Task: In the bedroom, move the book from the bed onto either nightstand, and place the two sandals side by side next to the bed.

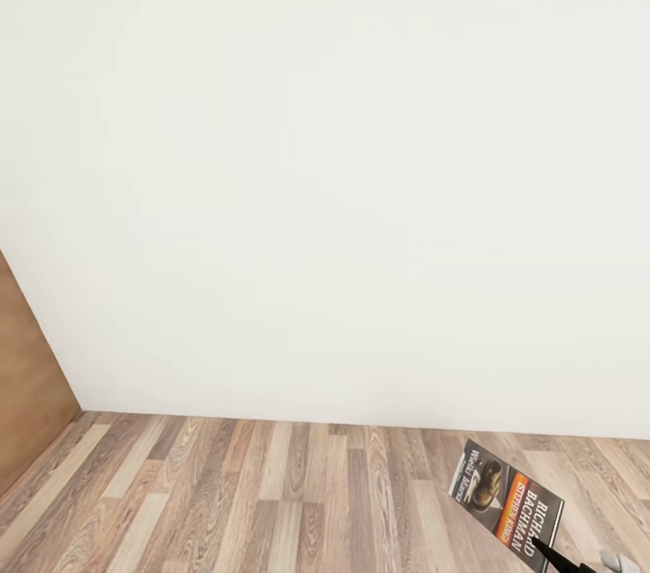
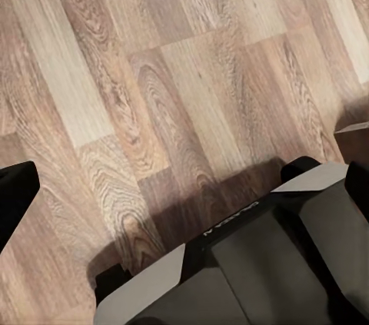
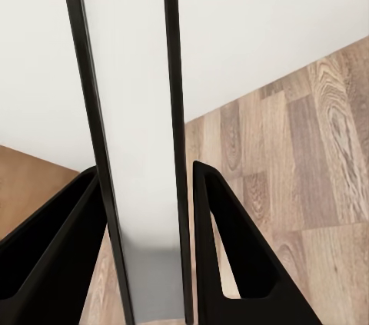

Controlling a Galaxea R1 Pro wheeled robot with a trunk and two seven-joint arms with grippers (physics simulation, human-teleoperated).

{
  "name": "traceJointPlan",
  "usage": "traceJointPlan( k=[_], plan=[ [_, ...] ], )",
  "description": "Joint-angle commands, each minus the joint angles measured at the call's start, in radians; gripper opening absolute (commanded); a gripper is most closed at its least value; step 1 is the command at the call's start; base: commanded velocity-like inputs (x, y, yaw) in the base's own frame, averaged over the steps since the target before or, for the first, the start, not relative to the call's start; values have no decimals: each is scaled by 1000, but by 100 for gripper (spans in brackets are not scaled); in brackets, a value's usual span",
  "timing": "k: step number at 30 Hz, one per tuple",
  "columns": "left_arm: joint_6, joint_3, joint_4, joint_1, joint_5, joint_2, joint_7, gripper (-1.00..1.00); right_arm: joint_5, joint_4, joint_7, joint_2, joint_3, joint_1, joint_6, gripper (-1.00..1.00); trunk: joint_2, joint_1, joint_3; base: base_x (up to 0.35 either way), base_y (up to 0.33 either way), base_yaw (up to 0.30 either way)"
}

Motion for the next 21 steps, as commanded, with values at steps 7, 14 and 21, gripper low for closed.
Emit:
traceJointPlan(
  k=[7, 14, 21],
  plan=[
    [-8, 0, 1, 0, -9, 0, 0, 100, -1, 1, 1, 0, -1, -1, -3, -100, -1, 0, -1, 0, 0, 6],
    [-8, 0, 1, 0, -9, 0, 0, 100, -1, 2, -1, 0, -1, -1, -5, -100, -1, 0, -1, 1, 0, 0],
    [-8, 0, 1, 0, -9, -2, 0, 100, -1, 3, -2, 0, -1, -1, -10, -100, -1, 0, -1, 191, 0, 0]
  ],
)
